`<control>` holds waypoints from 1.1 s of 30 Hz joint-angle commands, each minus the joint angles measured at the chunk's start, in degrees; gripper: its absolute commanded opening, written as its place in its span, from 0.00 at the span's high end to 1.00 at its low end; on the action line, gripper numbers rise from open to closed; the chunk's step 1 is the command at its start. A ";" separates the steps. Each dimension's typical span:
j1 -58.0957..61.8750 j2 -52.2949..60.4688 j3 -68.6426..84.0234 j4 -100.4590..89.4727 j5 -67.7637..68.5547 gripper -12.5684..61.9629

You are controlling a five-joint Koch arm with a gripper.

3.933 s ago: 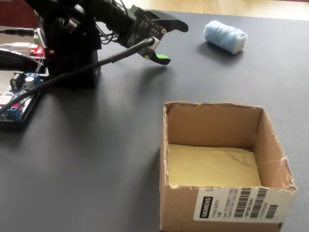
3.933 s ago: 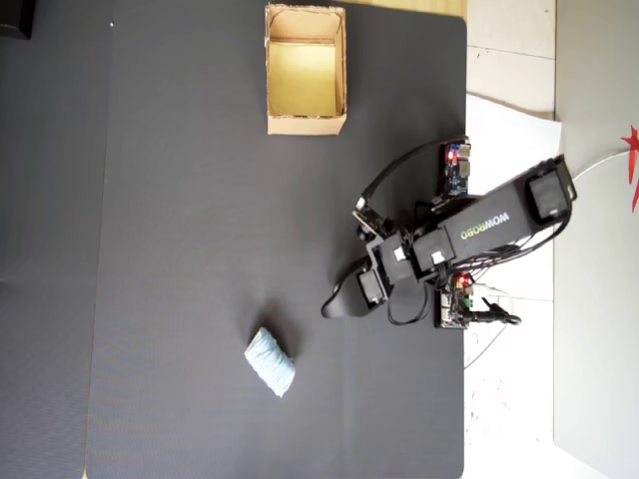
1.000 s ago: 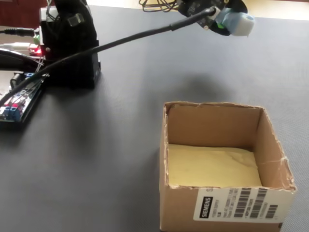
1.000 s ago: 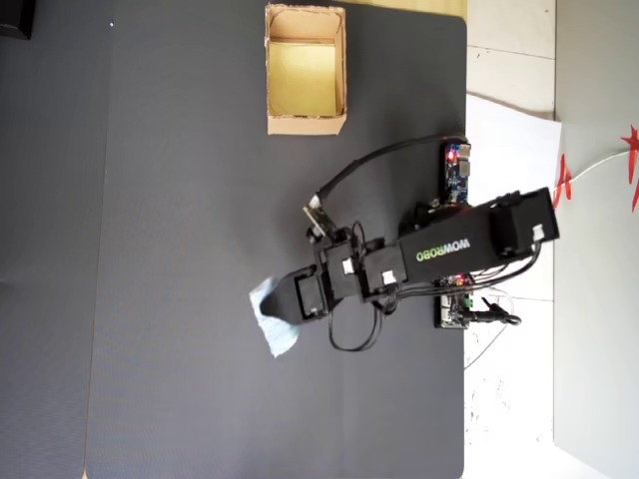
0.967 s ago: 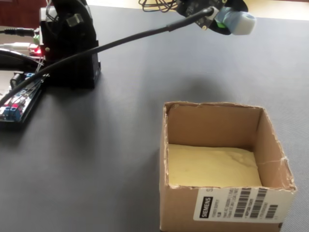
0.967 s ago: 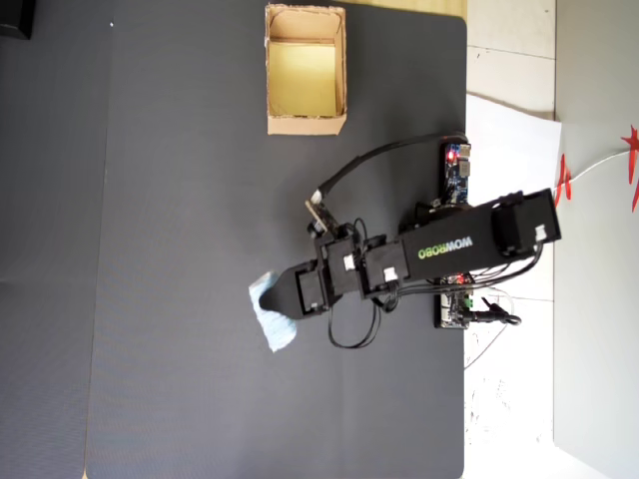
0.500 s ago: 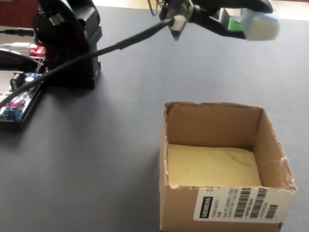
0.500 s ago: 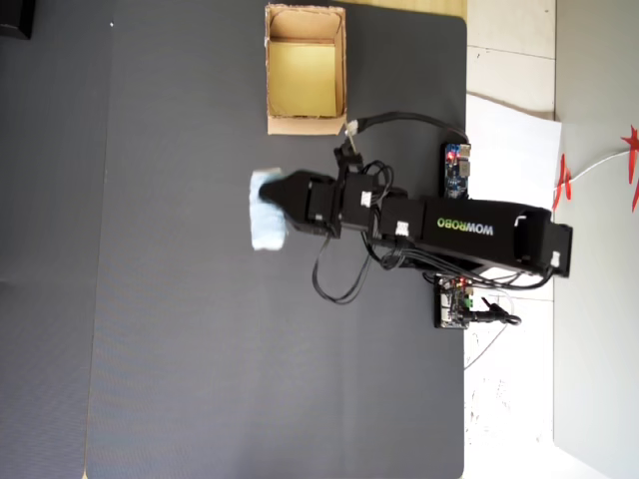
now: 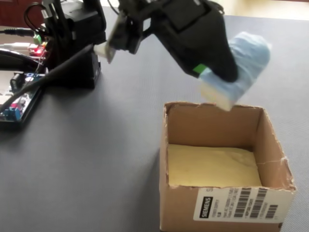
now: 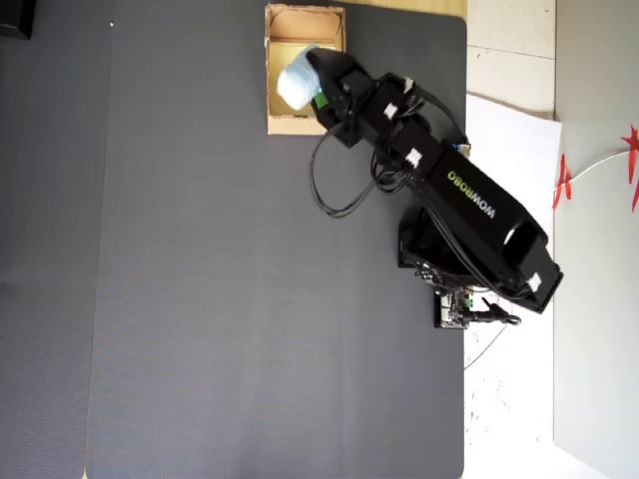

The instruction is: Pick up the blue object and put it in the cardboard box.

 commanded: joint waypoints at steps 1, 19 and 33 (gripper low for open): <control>0.70 0.18 -4.22 -0.09 -0.79 0.88; 2.46 0.18 -1.23 -0.79 4.13 0.42; -5.27 10.55 11.43 -13.01 15.73 0.39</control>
